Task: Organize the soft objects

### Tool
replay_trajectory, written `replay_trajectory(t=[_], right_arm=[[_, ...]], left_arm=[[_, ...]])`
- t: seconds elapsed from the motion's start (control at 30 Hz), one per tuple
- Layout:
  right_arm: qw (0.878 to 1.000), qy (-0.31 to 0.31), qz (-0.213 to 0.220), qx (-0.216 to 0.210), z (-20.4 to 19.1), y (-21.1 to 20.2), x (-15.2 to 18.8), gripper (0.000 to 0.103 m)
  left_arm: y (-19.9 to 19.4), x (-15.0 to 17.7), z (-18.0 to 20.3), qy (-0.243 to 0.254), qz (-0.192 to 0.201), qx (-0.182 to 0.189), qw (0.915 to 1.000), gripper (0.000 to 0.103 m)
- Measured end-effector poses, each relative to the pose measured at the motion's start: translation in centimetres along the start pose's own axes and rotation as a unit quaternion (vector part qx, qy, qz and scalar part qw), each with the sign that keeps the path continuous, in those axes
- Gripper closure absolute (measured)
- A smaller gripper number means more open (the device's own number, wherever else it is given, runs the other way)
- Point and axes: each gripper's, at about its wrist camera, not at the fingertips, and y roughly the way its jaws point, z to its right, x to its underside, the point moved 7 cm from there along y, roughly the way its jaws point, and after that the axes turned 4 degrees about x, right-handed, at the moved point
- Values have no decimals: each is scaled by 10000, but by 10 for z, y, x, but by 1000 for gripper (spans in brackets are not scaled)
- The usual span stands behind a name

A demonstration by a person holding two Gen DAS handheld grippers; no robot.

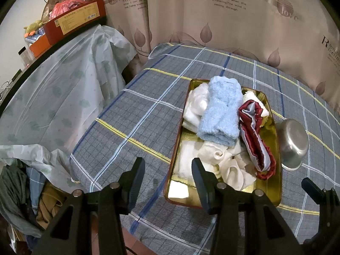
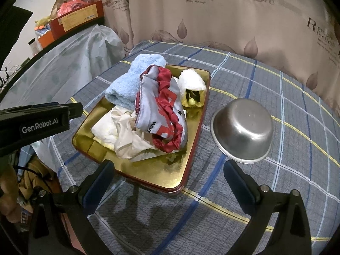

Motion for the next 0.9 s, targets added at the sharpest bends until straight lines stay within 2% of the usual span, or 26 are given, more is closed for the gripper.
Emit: replay_trajectory(t=[0.9], right_arm=[[10000, -73, -35, -11, -7, 3, 1, 1]], left_arm=[[0, 0, 1, 27, 2, 8, 10000, 56]])
